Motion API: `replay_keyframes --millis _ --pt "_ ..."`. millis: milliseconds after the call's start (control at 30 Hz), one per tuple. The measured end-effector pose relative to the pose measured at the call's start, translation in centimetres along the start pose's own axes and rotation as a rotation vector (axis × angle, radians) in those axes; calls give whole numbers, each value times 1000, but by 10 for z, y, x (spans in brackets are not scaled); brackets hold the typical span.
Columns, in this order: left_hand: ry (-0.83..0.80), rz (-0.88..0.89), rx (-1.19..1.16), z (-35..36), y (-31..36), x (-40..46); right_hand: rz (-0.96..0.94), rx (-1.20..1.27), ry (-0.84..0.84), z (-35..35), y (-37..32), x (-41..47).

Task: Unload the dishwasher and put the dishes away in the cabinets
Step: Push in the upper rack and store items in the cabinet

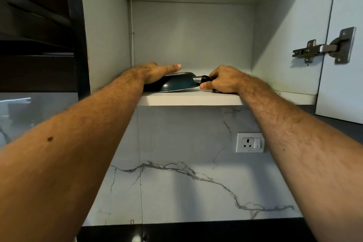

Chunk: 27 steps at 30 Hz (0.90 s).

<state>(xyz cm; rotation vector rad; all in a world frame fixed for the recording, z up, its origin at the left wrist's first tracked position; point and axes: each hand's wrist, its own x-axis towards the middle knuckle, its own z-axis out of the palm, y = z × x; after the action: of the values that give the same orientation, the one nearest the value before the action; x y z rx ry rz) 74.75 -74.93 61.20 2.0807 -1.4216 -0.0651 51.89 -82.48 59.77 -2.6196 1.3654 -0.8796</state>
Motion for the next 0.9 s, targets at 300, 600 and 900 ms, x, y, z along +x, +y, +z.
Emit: replay_keyframes --millis 300,600,900 --pt "-116 73 99 4 4 -8 7 -14 23 -1 0 -6" --pt "-100 81 94 8 2 -4 20 28 124 -2 -7 -14" --pt "-81 86 107 9 4 -8 -17 -4 143 -2 -4 -16"
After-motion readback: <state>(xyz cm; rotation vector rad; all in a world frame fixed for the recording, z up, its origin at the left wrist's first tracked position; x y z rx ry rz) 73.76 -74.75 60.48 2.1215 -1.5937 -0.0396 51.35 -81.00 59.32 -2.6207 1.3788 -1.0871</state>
